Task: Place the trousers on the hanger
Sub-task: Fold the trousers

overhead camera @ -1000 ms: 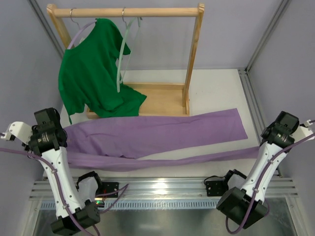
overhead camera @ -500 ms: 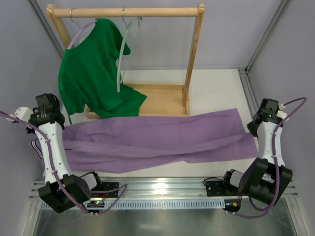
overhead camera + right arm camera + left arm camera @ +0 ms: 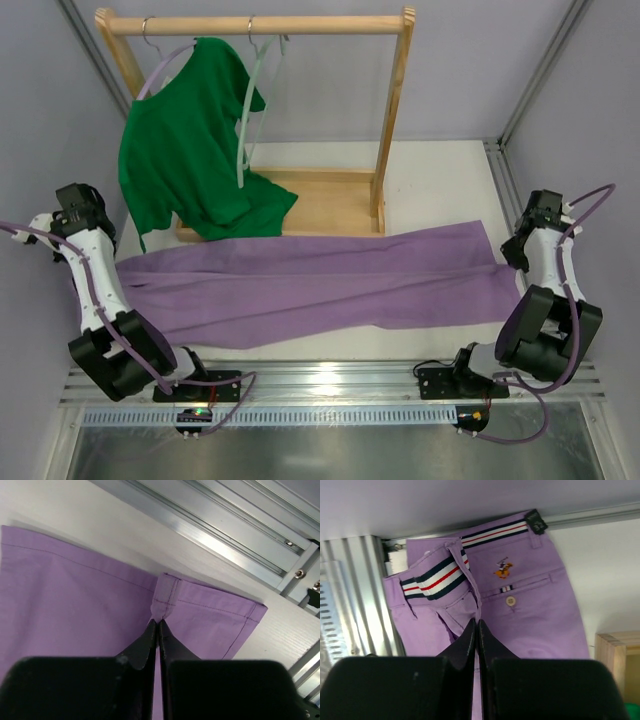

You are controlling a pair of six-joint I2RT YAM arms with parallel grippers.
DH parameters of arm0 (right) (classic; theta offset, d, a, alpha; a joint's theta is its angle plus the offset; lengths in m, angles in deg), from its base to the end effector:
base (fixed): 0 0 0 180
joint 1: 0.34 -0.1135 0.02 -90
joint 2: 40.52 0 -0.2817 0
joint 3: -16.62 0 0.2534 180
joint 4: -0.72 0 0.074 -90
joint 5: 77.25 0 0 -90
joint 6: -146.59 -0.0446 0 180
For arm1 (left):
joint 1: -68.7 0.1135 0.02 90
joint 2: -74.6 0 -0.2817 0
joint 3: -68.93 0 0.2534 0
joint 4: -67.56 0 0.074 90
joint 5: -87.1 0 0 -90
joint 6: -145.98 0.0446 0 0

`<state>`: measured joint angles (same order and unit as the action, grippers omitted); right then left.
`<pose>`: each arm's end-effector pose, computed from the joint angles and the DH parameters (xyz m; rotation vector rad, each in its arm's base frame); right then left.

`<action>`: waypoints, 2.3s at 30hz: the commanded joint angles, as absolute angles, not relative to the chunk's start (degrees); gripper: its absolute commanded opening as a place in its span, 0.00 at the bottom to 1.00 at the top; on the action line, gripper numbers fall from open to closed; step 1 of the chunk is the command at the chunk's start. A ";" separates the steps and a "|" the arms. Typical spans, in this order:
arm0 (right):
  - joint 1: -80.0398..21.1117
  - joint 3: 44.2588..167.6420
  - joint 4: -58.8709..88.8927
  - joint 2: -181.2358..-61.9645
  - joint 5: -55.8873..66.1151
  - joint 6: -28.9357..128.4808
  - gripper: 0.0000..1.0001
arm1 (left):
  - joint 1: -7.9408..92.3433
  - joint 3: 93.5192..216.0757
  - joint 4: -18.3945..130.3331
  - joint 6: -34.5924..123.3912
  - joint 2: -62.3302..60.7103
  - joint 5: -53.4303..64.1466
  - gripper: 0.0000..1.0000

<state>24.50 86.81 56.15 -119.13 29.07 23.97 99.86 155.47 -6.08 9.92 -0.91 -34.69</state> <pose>0.2366 -0.1233 0.2477 1.3506 2.2804 -0.3372 0.2015 0.1493 0.3354 -1.7164 1.8679 0.6346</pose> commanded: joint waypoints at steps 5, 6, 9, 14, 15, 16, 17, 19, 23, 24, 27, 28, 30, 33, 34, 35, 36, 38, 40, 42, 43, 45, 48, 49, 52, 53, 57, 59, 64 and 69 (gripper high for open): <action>24.54 95.96 53.52 -120.23 26.02 24.33 0.04 | 100.43 158.48 1.04 7.47 -2.83 -32.87 0.00; 24.54 96.84 53.96 -120.76 26.03 24.16 0.04 | 100.43 158.30 1.39 7.46 -3.62 -32.96 0.00; 24.54 99.30 54.23 -123.74 24.97 24.24 0.04 | 100.34 157.51 4.37 8.51 -4.50 -31.83 0.00; 24.62 100.01 50.46 -128.57 22.17 24.15 0.04 | 100.34 156.55 10.87 10.98 -6.70 -28.05 0.00; 24.28 100.19 49.49 -129.02 21.12 24.42 0.04 | 100.43 156.37 11.76 11.41 -6.88 -27.00 0.00; 24.19 99.58 46.61 -129.29 19.80 24.68 0.04 | 100.43 156.11 13.16 12.38 -6.88 -24.03 0.00; 24.01 99.23 45.19 -129.72 17.70 24.86 0.04 | 100.34 155.67 16.22 12.99 -6.36 -22.43 0.00; 23.92 98.35 42.12 -130.43 15.32 24.77 0.04 | 100.43 152.43 20.18 13.09 -5.30 -20.32 0.00; 23.31 98.61 41.05 -132.71 13.63 24.77 0.04 | 100.43 148.02 27.48 12.56 -3.80 -16.81 0.00; 23.31 98.61 41.05 -133.06 13.46 24.86 0.04 | 100.43 147.84 28.02 13.00 -4.32 -16.35 0.00; 23.31 97.56 40.79 -133.86 11.54 24.69 0.04 | 100.17 149.60 22.24 11.96 -6.08 -18.98 0.03; 23.31 96.16 39.56 -133.77 11.09 24.16 0.04 | 100.34 148.90 20.66 11.25 -6.09 -19.86 0.11; 23.13 95.10 38.15 -133.68 10.12 23.72 0.04 | 100.34 147.67 20.90 9.93 -6.09 -20.91 0.33; 22.43 94.91 37.88 -134.65 9.59 23.80 0.04 | 99.90 147.93 19.60 7.31 -7.49 -25.64 0.43; 22.25 95.18 37.97 -134.91 9.59 23.98 0.04 | 99.90 148.89 18.11 6.16 -9.67 -26.45 0.45; 22.16 95.18 38.06 -135.17 9.68 24.15 0.04 | 99.99 150.90 15.40 5.36 -10.91 -26.81 0.46; 21.81 95.35 38.15 -135.26 9.77 24.33 0.04 | 99.73 152.05 14.33 4.22 -12.14 -26.20 0.49; 21.55 95.62 38.06 -135.35 10.38 24.77 0.04 | 99.38 154.33 11.61 2.99 -16.10 -25.06 0.54; 21.55 96.32 38.85 -135.53 11.34 25.12 0.04 | 99.20 155.13 10.10 1.40 -19.34 -23.47 0.54; 21.55 97.28 39.90 -135.88 12.05 25.56 0.04 | 98.67 154.70 9.75 0.96 -20.93 -23.56 0.53; 21.55 97.55 40.16 -135.88 12.40 25.56 0.04 | 98.58 154.35 9.92 0.70 -21.46 -23.64 0.53; 21.55 97.90 40.60 -135.79 12.49 26.00 0.04 | 98.32 153.04 10.53 0.26 -22.78 -24.43 0.54; 21.55 98.34 41.83 -136.05 16.26 26.26 0.04 | 98.23 151.71 10.54 -0.01 -24.89 -25.40 0.54; 21.63 98.43 42.10 -136.32 16.71 26.35 0.04 | 98.14 151.28 10.88 0.08 -25.16 -25.58 0.53; 21.63 99.13 43.07 -137.20 18.29 26.53 0.04 | 98.23 149.09 12.99 0.43 -25.51 -24.88 0.48; 21.64 99.40 43.50 -137.37 18.90 26.53 0.04 | 98.23 148.46 13.69 0.52 -25.60 -24.70 0.45; 21.81 100.28 45.35 -137.99 21.45 26.79 0.04 | 98.06 145.22 15.71 0.69 -26.13 -22.60 0.28; 22.16 100.54 46.05 -138.34 22.60 27.05 0.04 | 97.97 143.28 17.12 0.70 -25.87 -21.98 0.09; 24.09 99.31 47.02 -137.55 25.50 26.97 0.04 | 96.13 140.38 17.74 0.70 -22.10 -22.94 0.00; 24.98 98.87 47.82 -136.42 26.64 26.97 0.04 | 94.02 137.83 16.43 0.61 -16.30 -25.13 0.00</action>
<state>24.39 98.15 47.23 -138.43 23.48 26.52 95.27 139.36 18.25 0.87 -20.58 -23.70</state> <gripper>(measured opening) 0.040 0.005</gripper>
